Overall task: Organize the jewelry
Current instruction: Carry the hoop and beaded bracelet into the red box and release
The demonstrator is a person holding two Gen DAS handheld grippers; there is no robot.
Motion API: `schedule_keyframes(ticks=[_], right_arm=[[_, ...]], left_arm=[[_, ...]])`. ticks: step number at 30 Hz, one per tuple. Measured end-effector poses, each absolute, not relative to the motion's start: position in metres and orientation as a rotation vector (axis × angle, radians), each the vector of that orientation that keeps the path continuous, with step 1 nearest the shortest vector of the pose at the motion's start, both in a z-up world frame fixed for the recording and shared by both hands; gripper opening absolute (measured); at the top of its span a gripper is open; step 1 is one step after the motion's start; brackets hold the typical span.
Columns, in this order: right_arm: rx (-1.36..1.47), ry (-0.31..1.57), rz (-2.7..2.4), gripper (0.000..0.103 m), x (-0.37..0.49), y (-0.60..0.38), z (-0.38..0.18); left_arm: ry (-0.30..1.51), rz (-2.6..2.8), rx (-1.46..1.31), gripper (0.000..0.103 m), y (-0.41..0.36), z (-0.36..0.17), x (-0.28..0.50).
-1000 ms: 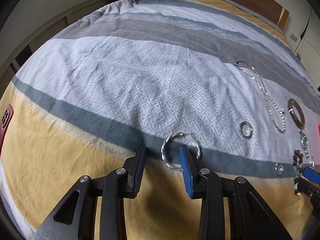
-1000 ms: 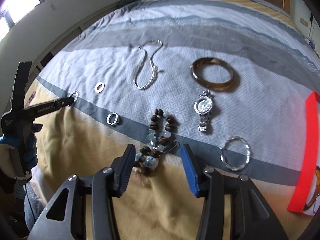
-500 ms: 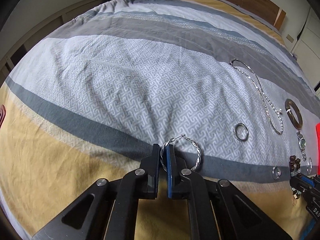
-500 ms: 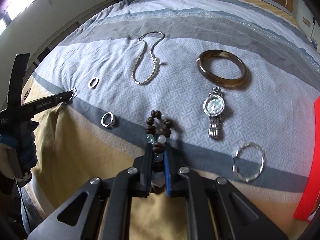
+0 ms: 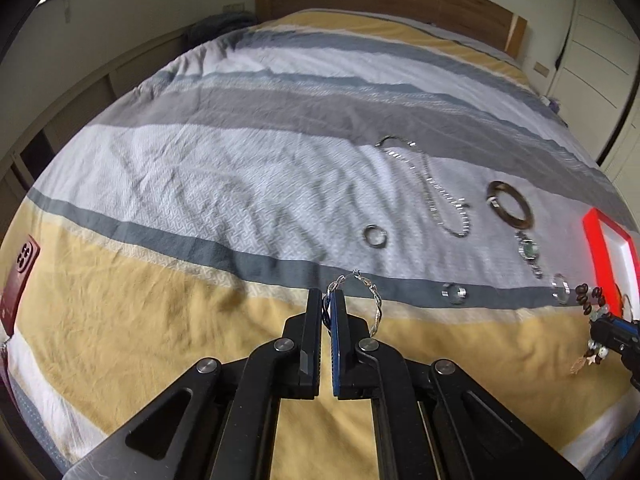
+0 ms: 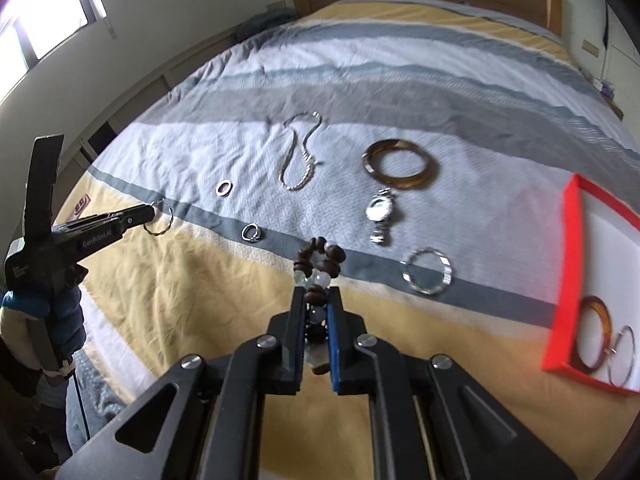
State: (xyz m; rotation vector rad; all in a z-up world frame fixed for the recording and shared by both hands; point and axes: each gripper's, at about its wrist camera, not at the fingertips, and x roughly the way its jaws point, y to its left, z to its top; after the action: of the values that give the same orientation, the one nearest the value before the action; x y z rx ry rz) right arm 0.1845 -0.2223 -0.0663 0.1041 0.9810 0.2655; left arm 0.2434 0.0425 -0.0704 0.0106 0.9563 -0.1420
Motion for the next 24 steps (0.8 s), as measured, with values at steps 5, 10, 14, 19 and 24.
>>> schedule_keyframes(ticks=[5,10,14,19,24], right_arm=[[0.130,0.926,0.226,0.009,0.158,-0.251,-0.043],[0.156,0.886,0.164,0.009,0.137,-0.290,-0.030],[0.171,0.858,0.103,0.009,0.126,-0.332,-0.022],[0.194,0.830,0.014,0.009,0.123,-0.396,-0.016],[0.216,0.821,-0.071,0.009,0.133,-0.463,-0.019]], left_arm=[[0.911,-0.197,0.046,0.003,0.012,-0.046,0.223],[0.887,-0.267,0.073,0.003,-0.034,-0.030,0.211],[0.876,-0.348,0.102,0.003,-0.085,-0.019,0.206],[0.866,-0.472,0.133,0.003,-0.165,-0.009,0.209],[0.868,-0.597,0.165,0.003,-0.256,-0.011,0.217]])
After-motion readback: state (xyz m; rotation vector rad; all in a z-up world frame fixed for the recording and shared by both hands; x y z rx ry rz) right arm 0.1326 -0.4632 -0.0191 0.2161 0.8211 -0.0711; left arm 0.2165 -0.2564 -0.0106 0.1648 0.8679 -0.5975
